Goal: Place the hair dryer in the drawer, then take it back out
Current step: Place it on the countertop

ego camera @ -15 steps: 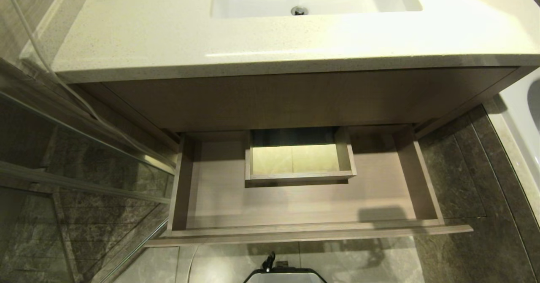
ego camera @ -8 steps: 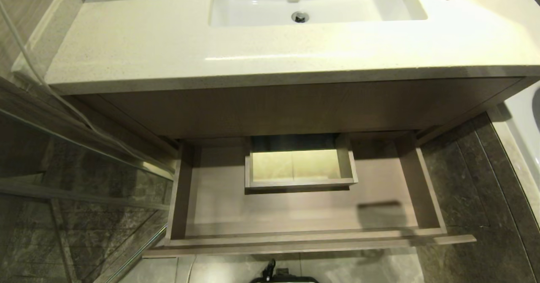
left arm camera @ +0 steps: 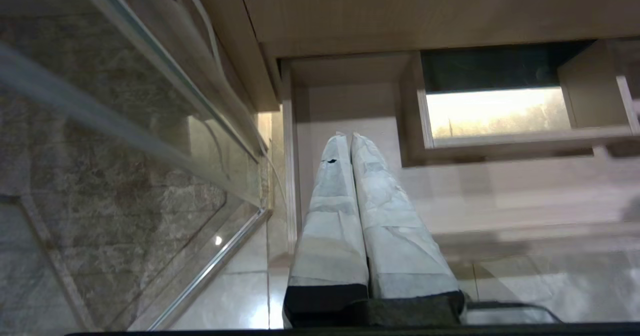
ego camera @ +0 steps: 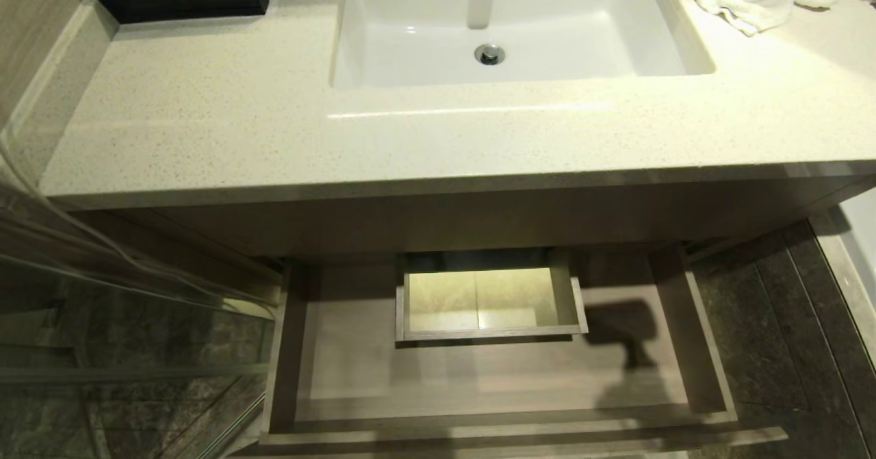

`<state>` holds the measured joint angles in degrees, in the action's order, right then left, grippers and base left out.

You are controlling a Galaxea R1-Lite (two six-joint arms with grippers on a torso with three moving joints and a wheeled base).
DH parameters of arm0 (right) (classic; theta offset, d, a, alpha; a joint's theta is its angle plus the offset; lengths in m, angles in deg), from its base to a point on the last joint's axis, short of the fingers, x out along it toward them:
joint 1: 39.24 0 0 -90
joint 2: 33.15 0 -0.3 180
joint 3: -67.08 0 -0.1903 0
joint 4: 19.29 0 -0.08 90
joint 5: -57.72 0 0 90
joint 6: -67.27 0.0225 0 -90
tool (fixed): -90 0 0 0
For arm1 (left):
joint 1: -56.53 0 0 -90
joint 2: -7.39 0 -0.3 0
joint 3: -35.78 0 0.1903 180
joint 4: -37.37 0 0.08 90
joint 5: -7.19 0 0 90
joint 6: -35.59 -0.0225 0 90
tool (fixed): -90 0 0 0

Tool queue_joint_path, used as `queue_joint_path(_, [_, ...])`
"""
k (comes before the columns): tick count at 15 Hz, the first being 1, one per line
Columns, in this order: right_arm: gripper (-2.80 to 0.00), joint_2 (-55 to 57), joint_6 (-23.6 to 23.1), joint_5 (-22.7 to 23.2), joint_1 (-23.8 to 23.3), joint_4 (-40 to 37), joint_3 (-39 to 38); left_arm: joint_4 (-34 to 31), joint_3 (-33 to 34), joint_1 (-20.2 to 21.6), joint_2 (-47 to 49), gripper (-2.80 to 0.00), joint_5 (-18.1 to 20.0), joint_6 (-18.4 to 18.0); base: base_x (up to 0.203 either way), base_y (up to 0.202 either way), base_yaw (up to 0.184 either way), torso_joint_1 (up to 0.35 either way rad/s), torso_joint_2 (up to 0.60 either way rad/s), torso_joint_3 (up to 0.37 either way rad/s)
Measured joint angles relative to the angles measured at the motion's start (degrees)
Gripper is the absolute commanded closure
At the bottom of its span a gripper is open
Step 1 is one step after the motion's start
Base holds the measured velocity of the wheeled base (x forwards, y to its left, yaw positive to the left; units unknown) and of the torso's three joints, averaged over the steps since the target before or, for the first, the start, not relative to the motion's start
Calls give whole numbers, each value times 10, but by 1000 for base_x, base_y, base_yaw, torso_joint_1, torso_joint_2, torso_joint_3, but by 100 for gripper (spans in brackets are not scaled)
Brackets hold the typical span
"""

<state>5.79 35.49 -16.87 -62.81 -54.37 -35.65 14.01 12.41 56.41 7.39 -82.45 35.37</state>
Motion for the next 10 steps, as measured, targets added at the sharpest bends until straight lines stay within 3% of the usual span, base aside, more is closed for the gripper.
queue_joint_path(8, [0,140,1,-36,-1,-3,134,0,0,0,0,0,0,0,0,0,0,367,-242,124])
queue_joint_path(10, [0,185,-2,-36,0,-4,164,0,0,0,0,0,0,0,0,0,0,160,-98,34])
